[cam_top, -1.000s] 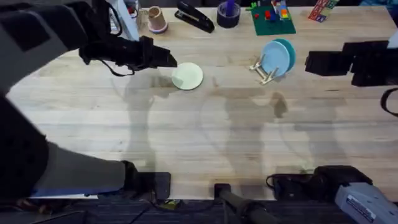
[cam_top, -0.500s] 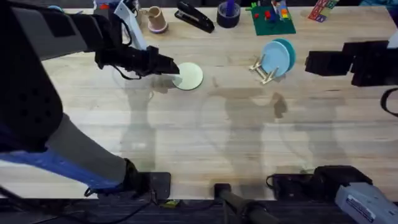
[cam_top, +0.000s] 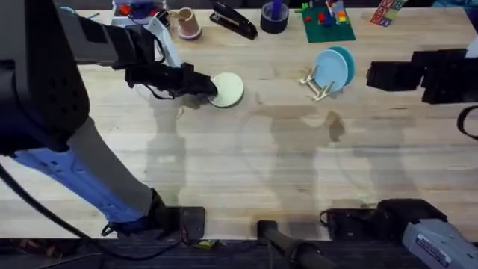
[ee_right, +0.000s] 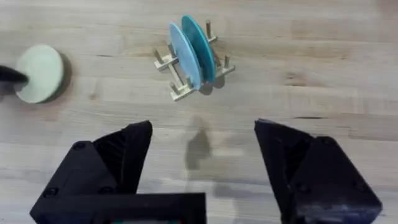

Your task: Pick up the plates from the table one by one and place each into a slot on the dish rack.

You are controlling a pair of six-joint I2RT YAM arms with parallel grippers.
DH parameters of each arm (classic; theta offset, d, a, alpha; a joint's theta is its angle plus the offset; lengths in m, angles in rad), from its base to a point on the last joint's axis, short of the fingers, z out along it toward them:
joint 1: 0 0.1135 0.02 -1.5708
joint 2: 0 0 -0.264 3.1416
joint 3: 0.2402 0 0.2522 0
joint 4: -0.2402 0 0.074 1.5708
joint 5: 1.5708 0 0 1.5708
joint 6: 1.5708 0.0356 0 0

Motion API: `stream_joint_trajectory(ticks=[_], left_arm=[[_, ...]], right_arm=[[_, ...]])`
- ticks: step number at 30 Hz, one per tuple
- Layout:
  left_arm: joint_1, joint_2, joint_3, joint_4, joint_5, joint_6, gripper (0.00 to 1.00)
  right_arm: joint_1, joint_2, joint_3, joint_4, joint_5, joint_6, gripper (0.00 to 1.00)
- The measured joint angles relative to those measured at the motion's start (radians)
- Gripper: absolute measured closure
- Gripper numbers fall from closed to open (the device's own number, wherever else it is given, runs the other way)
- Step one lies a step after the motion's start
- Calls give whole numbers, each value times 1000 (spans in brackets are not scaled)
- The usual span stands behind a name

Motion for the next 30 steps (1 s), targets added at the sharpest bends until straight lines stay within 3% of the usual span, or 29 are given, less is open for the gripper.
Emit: stream_joint_trajectory(ticks=[16,23,30], left_arm=[[4,43,16,5,54,1,960],[4,43,16,5,55,1,960],[4,43,16,5,54,1,959]], right_arm=[[14,0,10,-13,1,-8,7],[140,76,152,-33,2,22,7],[296,258,228,-37,3,62,7]])
